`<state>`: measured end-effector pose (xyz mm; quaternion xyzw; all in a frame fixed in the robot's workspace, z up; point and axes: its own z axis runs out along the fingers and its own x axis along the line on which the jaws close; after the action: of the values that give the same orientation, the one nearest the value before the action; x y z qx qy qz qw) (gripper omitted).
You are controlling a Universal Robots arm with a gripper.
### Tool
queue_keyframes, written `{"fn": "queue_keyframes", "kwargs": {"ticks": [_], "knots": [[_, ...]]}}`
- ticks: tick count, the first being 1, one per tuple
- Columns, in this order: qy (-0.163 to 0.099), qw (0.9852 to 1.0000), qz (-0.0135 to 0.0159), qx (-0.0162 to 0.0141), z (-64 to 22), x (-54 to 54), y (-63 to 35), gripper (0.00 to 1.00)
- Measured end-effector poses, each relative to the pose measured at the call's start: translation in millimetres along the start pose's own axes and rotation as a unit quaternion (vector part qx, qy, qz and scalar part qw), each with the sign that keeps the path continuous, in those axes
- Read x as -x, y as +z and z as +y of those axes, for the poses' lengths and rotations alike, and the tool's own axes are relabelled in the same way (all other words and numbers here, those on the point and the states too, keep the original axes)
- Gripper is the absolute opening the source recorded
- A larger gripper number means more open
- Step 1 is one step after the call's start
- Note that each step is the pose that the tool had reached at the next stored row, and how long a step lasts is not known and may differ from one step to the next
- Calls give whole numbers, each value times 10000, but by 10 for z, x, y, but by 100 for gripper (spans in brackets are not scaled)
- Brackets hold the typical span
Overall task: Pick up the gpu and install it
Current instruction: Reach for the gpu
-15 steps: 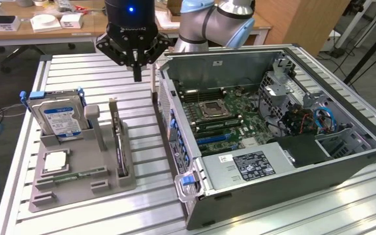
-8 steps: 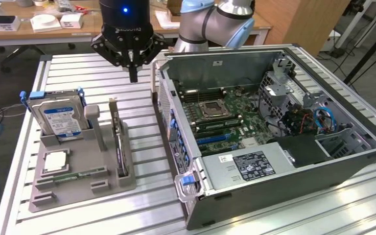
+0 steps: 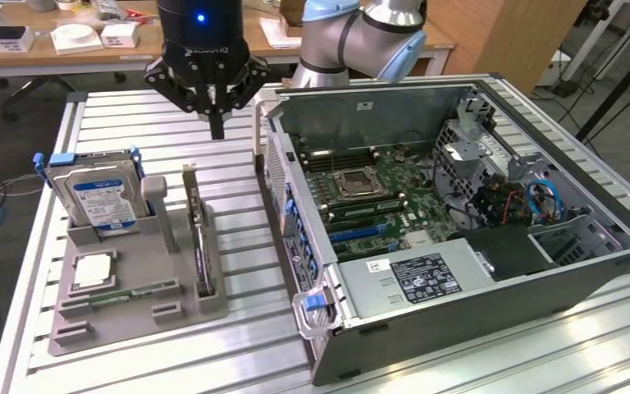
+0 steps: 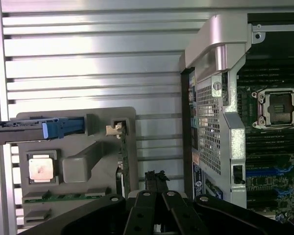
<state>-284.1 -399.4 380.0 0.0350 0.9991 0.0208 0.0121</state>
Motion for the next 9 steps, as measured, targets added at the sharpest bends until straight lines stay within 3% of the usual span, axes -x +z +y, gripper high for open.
{"fn": "queue_keyframes", "kwargs": {"ticks": [9], "knots": [[0,10000,1,0,-6,-80,6,11]]}}
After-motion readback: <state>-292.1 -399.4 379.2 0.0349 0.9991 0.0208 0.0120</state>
